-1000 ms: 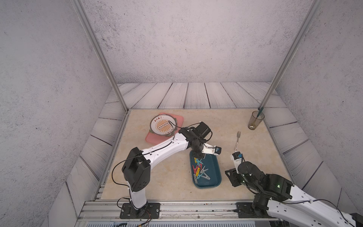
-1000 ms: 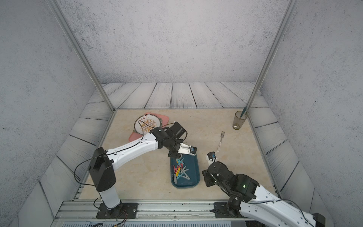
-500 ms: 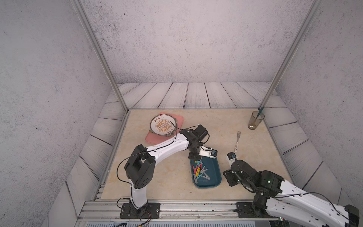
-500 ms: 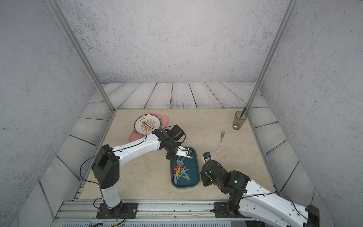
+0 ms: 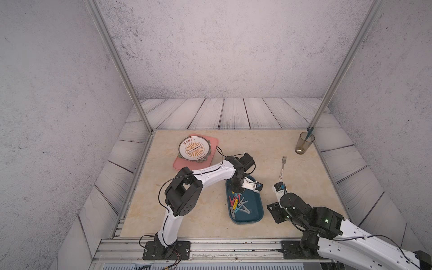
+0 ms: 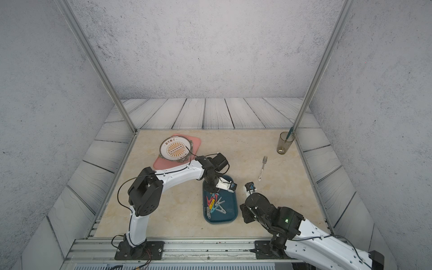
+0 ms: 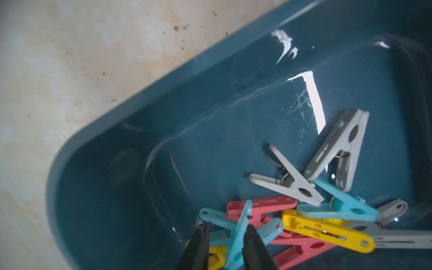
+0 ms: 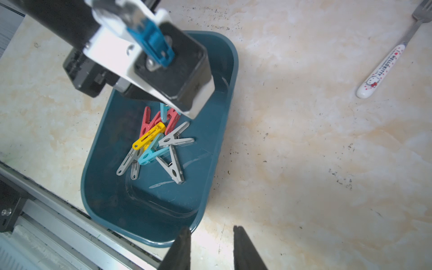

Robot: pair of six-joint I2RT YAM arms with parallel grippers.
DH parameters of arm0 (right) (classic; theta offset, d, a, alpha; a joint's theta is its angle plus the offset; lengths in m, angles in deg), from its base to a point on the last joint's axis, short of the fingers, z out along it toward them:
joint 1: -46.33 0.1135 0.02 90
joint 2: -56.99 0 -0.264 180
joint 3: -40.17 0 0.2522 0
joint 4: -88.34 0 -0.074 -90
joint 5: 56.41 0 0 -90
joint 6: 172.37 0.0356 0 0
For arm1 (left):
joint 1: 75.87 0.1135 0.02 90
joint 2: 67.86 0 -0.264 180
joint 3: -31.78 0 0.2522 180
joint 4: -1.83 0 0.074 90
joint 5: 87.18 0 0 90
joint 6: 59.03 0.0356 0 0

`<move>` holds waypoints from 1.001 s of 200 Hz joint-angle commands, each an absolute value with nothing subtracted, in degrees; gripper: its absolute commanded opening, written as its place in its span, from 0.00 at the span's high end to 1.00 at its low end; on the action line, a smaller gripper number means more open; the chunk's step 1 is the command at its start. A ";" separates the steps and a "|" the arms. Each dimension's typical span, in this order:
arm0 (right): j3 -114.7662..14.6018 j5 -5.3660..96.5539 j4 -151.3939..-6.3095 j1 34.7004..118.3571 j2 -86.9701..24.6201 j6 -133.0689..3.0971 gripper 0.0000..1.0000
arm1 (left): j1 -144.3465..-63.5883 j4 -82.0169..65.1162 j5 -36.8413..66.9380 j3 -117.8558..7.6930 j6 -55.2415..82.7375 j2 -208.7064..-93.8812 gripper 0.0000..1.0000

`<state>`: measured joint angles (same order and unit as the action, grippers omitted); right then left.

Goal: Take the clothespins out of the storage box
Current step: Pick up the clothespin from the storage box.

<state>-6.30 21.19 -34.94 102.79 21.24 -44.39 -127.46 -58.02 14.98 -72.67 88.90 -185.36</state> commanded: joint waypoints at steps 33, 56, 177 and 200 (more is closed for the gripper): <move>-5.94 20.71 -34.21 103.06 21.70 -43.81 0.65 | -128.33 -59.69 15.54 -72.79 90.07 -186.47 0.69; -6.11 20.74 -34.24 103.03 21.58 -43.93 0.65 | -128.47 -59.82 15.67 -72.25 90.12 -186.89 0.69; -6.90 20.77 -35.08 103.04 19.74 -44.65 0.65 | -128.84 -57.91 13.37 -70.15 90.53 -188.55 0.76; -6.99 20.90 -35.19 103.04 19.18 -44.92 0.65 | -128.82 -57.03 13.85 -69.96 89.83 -187.48 0.86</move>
